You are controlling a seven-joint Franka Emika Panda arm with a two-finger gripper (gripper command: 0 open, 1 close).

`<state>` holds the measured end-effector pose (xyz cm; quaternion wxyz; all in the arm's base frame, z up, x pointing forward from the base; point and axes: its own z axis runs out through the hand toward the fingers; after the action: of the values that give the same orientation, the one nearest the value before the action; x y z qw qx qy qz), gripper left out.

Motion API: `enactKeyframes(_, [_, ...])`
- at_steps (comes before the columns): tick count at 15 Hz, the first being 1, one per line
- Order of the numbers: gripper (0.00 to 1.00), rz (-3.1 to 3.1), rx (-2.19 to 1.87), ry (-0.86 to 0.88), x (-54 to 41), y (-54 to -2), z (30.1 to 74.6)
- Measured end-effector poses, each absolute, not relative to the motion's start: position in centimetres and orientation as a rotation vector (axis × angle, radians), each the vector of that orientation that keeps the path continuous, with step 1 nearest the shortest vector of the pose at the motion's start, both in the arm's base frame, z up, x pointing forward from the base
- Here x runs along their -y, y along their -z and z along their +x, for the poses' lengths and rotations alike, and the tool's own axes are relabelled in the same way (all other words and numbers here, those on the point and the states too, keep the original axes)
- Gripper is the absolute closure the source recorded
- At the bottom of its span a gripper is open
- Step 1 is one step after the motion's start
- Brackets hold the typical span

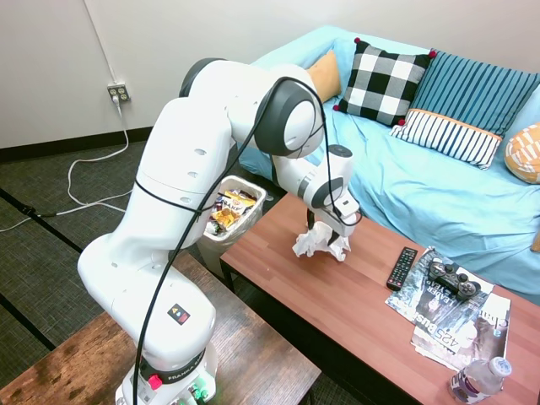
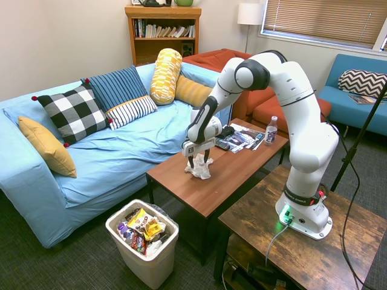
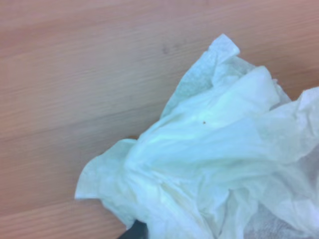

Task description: Throw the tissue in the trash bin

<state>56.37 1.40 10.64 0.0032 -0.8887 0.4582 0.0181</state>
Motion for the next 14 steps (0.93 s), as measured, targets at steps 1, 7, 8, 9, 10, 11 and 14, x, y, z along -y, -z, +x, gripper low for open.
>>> enactKeyframes(1, [1.0, -2.785, -1.435, -0.068, -1.32, -10.22, 56.45])
enactKeyframes(7, [1.0, -2.773, -1.436, -0.101, -1.24, -9.87, 56.63])
enactKeyframes(8, [1.0, -2.77, -1.438, -0.103, -1.24, -9.89, 56.65])
enactKeyframes(9, [1.0, -2.767, -1.441, -0.105, -1.23, -9.91, 56.68])
enactKeyframes(10, [1.0, -2.764, -1.442, -0.108, -1.24, -9.91, 56.68])
enactKeyframes(11, [1.0, -2.762, -1.439, -0.11, -1.27, -9.91, 56.67])
enactKeyframes(14, [1.0, -2.753, -1.433, -0.118, -1.43, -9.89, 56.64])
